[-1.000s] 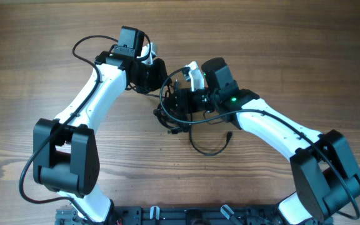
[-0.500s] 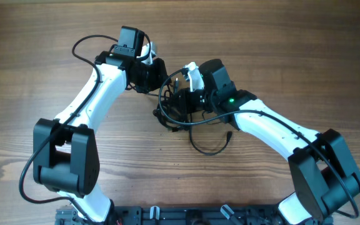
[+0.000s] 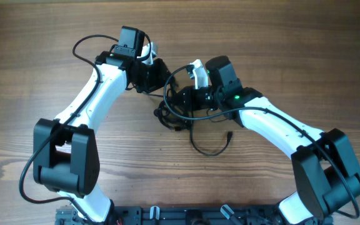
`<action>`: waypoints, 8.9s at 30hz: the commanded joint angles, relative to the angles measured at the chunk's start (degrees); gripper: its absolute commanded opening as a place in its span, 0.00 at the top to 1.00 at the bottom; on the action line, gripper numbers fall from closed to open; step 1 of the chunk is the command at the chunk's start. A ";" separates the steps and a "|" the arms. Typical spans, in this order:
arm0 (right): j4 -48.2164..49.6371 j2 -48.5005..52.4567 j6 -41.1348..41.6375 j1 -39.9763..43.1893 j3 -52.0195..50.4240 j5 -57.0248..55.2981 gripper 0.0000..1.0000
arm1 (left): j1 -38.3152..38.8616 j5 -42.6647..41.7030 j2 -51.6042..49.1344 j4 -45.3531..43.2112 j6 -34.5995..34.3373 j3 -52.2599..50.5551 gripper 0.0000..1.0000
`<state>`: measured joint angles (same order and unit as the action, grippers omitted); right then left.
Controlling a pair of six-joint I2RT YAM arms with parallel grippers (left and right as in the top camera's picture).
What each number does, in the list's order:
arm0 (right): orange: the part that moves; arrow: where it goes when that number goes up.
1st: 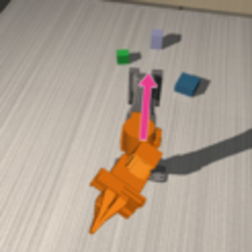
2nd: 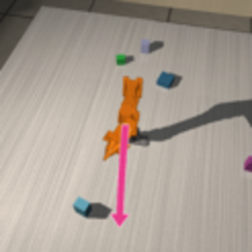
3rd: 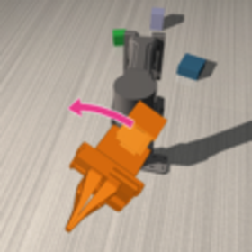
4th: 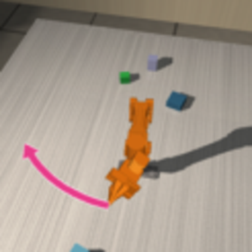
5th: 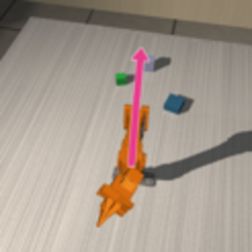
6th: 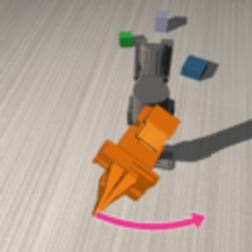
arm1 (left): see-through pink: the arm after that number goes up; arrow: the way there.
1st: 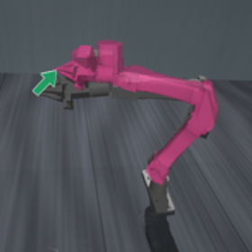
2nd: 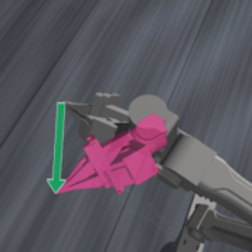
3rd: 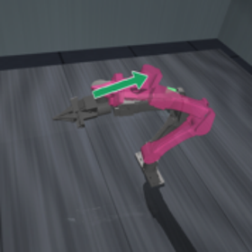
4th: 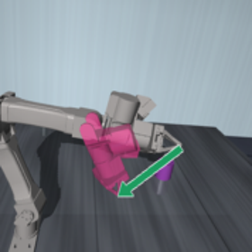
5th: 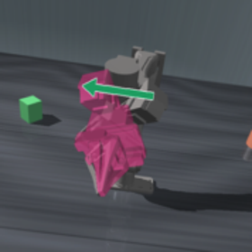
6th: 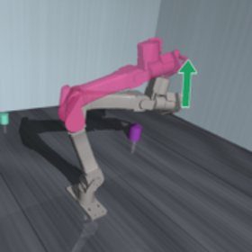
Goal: Untangle cables
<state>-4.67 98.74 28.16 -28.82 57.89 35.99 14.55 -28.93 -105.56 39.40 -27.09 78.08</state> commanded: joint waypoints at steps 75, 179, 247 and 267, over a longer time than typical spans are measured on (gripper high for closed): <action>-0.55 -1.57 6.47 7.67 0.55 20.31 0.96 | -6.56 -29.99 -2.34 11.67 56.19 -0.09 0.32; -5.44 -1.55 1.33 10.32 0.55 15.93 0.96 | -1.05 -2.80 -8.92 -1.73 2.16 -0.24 0.96; -5.75 -1.55 1.81 17.73 0.55 34.49 0.96 | -2.45 7.19 -8.90 1.95 -16.24 -1.38 0.96; -26.60 -1.55 -12.44 34.45 0.55 29.38 0.96 | -15.93 12.59 -8.90 5.57 -16.22 -1.38 0.96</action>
<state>-28.80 98.37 18.90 -0.64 57.47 67.81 7.27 -35.11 -113.62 44.84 -44.27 77.43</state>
